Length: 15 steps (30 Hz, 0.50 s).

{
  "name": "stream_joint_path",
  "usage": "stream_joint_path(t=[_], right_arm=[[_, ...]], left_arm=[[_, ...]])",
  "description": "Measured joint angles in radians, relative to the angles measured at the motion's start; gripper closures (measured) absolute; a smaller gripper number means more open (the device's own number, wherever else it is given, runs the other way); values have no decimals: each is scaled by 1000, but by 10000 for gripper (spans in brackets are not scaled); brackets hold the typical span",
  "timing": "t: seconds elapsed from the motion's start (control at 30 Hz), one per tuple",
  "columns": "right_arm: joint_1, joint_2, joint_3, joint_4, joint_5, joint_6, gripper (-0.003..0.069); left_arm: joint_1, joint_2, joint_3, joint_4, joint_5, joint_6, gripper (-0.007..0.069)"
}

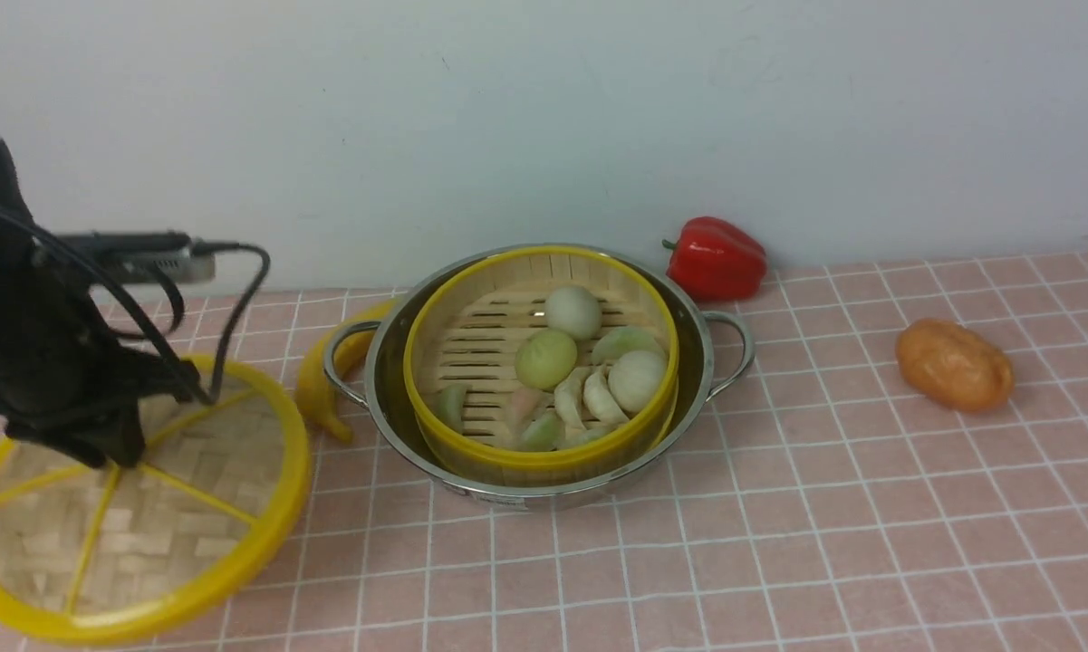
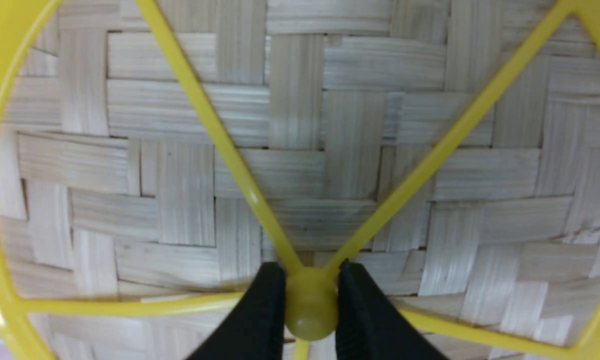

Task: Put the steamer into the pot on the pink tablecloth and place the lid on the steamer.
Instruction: 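Place the yellow bamboo steamer lid onto the steamer in the pot with the left gripper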

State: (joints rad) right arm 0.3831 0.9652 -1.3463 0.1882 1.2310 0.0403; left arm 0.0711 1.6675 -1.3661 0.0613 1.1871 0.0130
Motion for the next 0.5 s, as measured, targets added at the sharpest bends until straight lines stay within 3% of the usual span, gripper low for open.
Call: stream_joint_path(t=[0.07,0.23,0.43,0.5], right_arm=[[0,0,0,-4,0,0,324],[0,0,0,-7,0,0,324],[0,0,0,12,0,3,324],[0,0,0,20,0,3,324]], left_arm=[[-27,-4,-80,7,18,-4,503],[-219,30,-290,-16,22,-3,503],[-459,251,-544,-8,31,-13,503],[-497,323,-610,11,33,-13,503]])
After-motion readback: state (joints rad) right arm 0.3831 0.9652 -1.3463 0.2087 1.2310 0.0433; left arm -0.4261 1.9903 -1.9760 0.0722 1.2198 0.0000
